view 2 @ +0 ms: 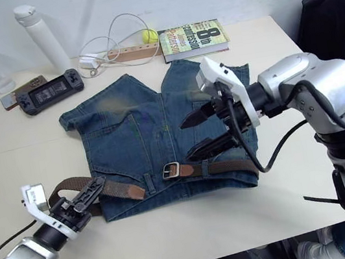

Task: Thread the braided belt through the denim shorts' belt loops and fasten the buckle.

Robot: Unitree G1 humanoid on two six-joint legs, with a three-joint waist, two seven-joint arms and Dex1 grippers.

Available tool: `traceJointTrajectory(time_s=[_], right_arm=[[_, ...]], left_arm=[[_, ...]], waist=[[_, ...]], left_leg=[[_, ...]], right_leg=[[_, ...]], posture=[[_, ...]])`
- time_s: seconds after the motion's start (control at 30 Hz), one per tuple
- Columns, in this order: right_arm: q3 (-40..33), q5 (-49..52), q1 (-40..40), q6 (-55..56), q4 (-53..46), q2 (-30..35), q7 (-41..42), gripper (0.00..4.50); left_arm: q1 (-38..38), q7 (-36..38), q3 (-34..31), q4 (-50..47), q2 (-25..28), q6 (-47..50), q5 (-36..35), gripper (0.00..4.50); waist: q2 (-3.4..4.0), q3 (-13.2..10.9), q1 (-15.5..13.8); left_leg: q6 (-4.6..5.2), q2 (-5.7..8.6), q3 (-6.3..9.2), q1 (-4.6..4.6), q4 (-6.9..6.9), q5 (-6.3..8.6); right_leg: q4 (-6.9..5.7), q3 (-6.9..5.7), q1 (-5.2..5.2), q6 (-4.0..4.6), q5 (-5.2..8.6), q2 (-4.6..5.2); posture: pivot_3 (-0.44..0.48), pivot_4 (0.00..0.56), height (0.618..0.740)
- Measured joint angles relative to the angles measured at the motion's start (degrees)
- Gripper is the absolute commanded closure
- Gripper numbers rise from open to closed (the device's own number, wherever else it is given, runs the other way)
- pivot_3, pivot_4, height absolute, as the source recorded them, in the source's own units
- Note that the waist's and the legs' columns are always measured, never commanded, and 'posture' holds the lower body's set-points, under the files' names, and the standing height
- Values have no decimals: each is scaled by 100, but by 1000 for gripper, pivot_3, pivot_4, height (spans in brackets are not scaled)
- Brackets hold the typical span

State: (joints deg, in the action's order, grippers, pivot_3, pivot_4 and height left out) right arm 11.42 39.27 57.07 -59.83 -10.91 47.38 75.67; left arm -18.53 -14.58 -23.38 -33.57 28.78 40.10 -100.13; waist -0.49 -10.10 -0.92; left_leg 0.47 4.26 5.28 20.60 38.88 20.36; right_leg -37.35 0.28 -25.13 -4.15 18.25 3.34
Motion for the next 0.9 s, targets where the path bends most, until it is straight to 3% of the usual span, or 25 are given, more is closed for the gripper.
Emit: traceJointTrajectory(time_s=[0.3, 0.47, 0.63, 0.9], right_arm=[[172, -212, 2, 107, 135, 0, -16, 8], [174, -287, 2, 125, 143, 0, -78, 8], [174, -353, 2, 120, 195, -7, -153, 8], [173, -359, 2, 13, 127, -8, -261, 8]], left_arm=[[-59, 163, 432, 6, -821, -627, 1289, 4500], [103, 207, 1014, 25, -1398, -841, 2036, 4500], [317, 342, 1391, 28, -1528, -859, 2676, 4500], [596, 371, 1653, 212, -1785, -846, 2955, 4500]], waist=[[-3, -2, -57], [-6, -3, -61], [-6, -4, -53], [-8, -5, -64]], left_leg=[[0, 0, 0, 2, 4, 0], [1, 0, 1, 3, 4, 0], [0, 0, 0, 3, 5, 0], [0, 0, 1, 4, 6, 0]], right_leg=[[2, -1, 2, -2, -1, 0], [3, -4, 2, -4, -2, 0], [2, -3, 2, -4, -3, -1], [1, -5, 2, -5, -3, 0]], posture=[[0, 150, 734], [0, 150, 734], [0, 150, 734], [0, 150, 734]])
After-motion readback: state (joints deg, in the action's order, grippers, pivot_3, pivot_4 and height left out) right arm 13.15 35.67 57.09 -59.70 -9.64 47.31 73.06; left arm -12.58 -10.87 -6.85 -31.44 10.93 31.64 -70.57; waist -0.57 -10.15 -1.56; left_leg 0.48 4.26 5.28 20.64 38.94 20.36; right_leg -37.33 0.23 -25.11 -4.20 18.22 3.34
